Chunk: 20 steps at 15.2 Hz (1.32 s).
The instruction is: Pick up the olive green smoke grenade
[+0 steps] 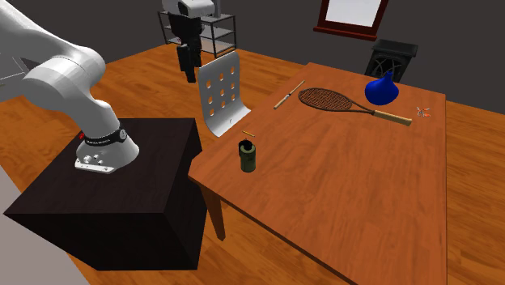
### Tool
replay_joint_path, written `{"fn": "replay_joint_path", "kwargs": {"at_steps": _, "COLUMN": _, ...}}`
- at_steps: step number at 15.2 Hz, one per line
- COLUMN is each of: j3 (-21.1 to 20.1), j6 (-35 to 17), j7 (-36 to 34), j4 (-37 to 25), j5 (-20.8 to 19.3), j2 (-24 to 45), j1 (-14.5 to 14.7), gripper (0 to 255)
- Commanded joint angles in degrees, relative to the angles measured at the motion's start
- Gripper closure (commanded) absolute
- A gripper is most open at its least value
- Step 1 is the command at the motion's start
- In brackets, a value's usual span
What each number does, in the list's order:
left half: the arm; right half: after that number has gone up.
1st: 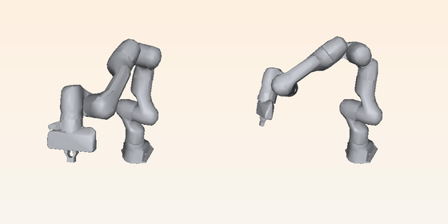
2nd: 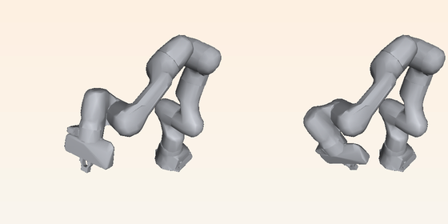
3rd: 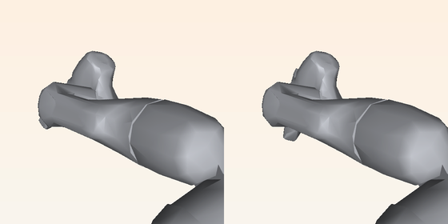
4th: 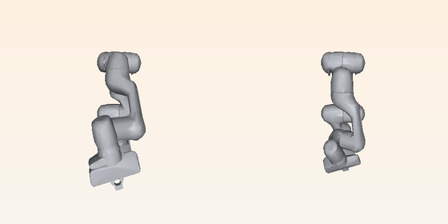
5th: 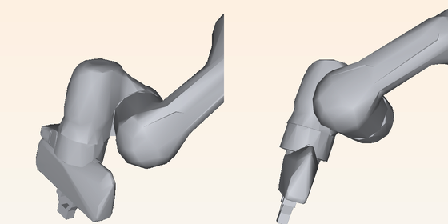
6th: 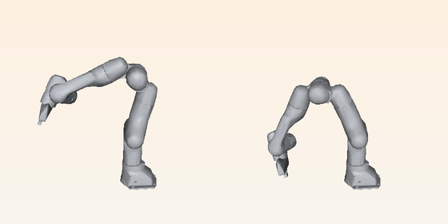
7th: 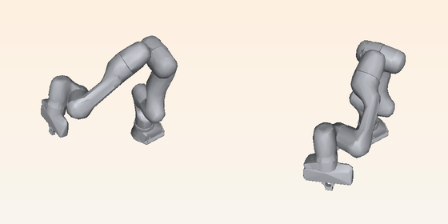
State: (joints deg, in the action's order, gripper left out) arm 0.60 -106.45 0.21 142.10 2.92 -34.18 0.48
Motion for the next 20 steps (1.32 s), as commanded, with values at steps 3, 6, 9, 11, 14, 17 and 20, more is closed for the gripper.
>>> {"fn": "replay_joint_path", "kwargs": {"at_steps": 3, "j3": -0.8, "j6": -8.4, "j7": -1.36, "j4": 1.99, "j5": 0.38, "j2": 6.42, "j1": 0.06, "gripper": 0}}
{"fn": "replay_joint_path", "kwargs": {"at_steps": 6, "j3": -1.32, "j6": -14.34, "j7": -2.33, "j4": 2.17, "j5": 0.55, "j2": 12.32, "j1": 0.07, "gripper": 0}}
{"fn": "replay_joint_path", "kwargs": {"at_steps": 9, "j3": -1.76, "j6": -20.0, "j7": -3.33, "j4": 1.57, "j5": 0.61, "j2": 18.7, "j1": 0.09, "gripper": 0}}
{"fn": "replay_joint_path", "kwargs": {"at_steps": 11, "j3": -2.01, "j6": -23.55, "j7": -4.02, "j4": 0.74, "j5": 0.58, "j2": 23.16, "j1": 0.09, "gripper": 0}}
{"fn": "replay_joint_path", "kwargs": {"at_steps": 14, "j3": -2.28, "j6": -28.45, "j7": -5.1, "j4": -1.11, "j5": 0.41, "j2": 30.05, "j1": 0.1, "gripper": 0}}
{"fn": "replay_joint_path", "kwargs": {"at_steps": 17, "j3": -2.41, "j6": -32.76, "j7": -6.23, "j4": -3.69, "j5": 0.09, "j2": 37.08, "j1": 0.16, "gripper": 0}}
{"fn": "replay_joint_path", "kwargs": {"at_steps": 20, "j3": -2.36, "j6": -36.43, "j7": -7.38, "j4": -6.95, "j5": -0.31, "j2": 44.15, "j1": 0.31, "gripper": 0}}
